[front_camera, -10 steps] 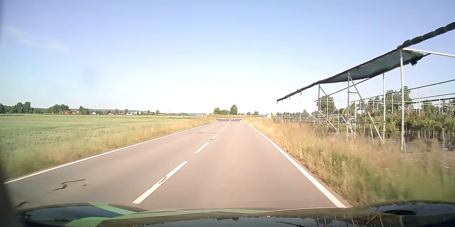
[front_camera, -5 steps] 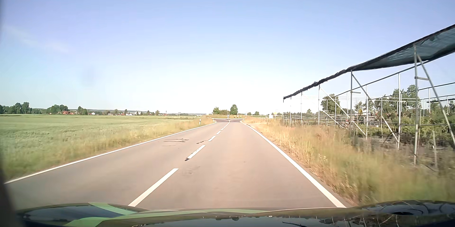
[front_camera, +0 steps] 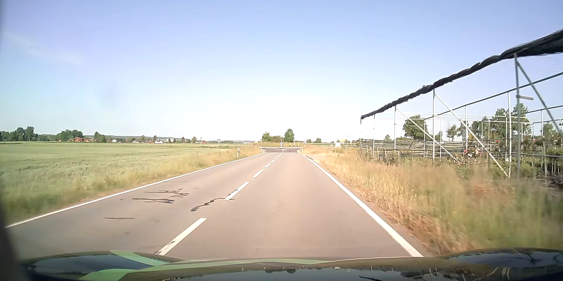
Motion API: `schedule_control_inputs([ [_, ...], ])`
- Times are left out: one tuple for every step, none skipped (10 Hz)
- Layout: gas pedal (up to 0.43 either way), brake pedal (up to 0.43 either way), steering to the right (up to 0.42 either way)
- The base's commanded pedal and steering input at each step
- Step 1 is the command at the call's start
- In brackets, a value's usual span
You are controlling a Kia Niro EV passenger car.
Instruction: Follow the waypoints while adhering to traffic rules and regulations
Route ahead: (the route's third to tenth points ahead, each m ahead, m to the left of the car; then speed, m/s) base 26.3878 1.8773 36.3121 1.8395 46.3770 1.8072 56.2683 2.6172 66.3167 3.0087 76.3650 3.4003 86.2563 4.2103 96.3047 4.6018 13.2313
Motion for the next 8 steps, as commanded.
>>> schedule_control_inputs([
  [0.000, 0.000, 0.000],
  [0.000, 0.000, 0.000],
  [0.000, 0.000, 0.000],
  [0.000, 0.000, -0.001],
  [0.000, 0.000, -0.001],
  [0.000, 0.000, -0.002],
  [0.000, 0.000, -0.002],
  [0.000, 0.000, -0.002],
])
